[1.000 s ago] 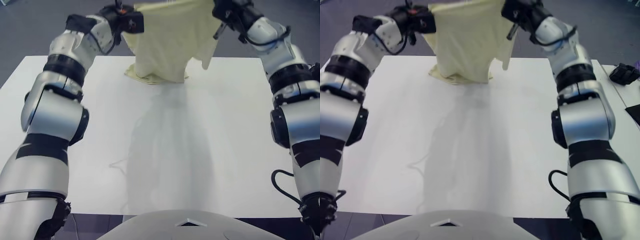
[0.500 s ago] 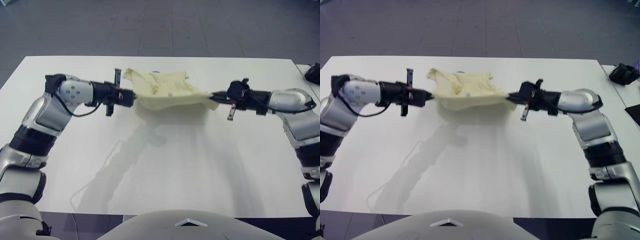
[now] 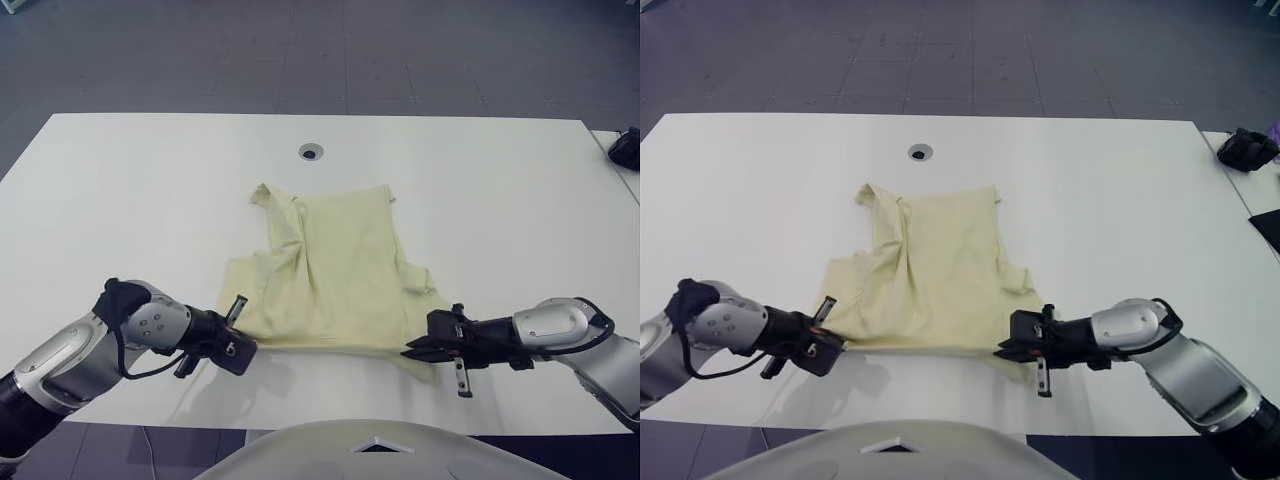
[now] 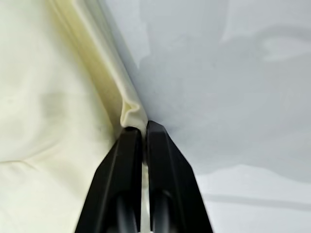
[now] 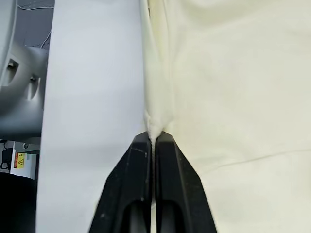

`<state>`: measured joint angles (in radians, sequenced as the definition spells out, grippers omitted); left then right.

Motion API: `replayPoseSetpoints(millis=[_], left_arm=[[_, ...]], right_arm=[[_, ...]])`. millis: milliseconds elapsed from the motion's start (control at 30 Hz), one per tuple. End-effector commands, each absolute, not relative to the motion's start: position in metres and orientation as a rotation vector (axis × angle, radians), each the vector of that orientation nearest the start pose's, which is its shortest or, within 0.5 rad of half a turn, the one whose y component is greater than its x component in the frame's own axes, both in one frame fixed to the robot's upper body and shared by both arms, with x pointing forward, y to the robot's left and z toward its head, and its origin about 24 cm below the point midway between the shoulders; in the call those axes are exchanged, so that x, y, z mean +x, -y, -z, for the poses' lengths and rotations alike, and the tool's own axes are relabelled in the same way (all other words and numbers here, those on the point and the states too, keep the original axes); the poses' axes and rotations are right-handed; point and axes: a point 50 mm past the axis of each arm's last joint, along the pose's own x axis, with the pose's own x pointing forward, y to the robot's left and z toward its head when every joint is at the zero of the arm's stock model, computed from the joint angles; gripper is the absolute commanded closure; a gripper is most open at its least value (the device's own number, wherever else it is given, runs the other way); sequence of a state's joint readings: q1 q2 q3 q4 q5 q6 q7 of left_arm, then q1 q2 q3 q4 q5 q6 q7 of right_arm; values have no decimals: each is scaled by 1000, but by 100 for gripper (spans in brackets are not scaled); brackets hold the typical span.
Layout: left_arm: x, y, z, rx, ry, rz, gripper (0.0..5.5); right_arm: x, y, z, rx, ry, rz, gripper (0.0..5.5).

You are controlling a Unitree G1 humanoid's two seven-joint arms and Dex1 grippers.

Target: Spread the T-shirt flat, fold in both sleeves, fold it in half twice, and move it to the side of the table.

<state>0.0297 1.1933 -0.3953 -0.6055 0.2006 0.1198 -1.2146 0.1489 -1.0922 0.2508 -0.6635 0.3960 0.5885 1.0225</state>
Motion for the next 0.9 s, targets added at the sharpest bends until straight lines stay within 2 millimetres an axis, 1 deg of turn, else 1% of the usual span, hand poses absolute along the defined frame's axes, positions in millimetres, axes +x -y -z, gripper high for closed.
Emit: replayPoseSetpoints(millis=[33,100,133,167,200,267,333,400,433,500,567,600,633,667,700,733,833,900], left_arm=[[154,-191,-98,1260,-651,1650,549],[152,-189,-101,1234,-645,1662,549],[151,-186,-102,1210,-635,1663,550],[150,-184,-104,1182,-629,1661,516],[149,-183,-107,1151,-626,1660,507],[149,-181,-111,1117,-620,1662,470],[152,-180,-118,1066,-607,1639,433],[152,-181,-128,969,-603,1636,399],[154,-182,-137,902,-592,1635,381],[163,-185,-157,805,-542,1582,345],[183,-194,-172,796,-483,1450,311],[194,-200,-174,807,-470,1372,293],[205,-207,-172,827,-472,1279,274],[215,-212,-166,836,-483,1207,255],[221,-216,-157,843,-499,1158,248],[226,-219,-147,854,-516,1120,225],[237,-220,-121,860,-543,1069,176],[242,-217,-108,867,-553,1063,146]], right_arm=[[144,185,-96,-456,-779,-1431,550],[141,186,-97,-450,-805,-1461,550],[139,186,-97,-443,-816,-1479,524],[137,186,-98,-432,-826,-1490,512],[136,186,-98,-428,-833,-1499,499],[134,188,-100,-425,-838,-1496,464],[137,191,-104,-428,-821,-1464,428],[141,192,-108,-430,-797,-1437,395],[143,193,-110,-432,-782,-1421,378],[154,198,-116,-451,-730,-1348,344],[168,204,-122,-479,-669,-1241,311],[175,208,-123,-497,-641,-1181,294],[185,211,-121,-521,-616,-1107,276],[192,214,-118,-551,-605,-1059,257],[196,216,-116,-575,-605,-1033,251],[198,218,-112,-592,-608,-1017,229],[206,222,-102,-660,-604,-963,182],[210,223,-95,-696,-610,-948,153]])
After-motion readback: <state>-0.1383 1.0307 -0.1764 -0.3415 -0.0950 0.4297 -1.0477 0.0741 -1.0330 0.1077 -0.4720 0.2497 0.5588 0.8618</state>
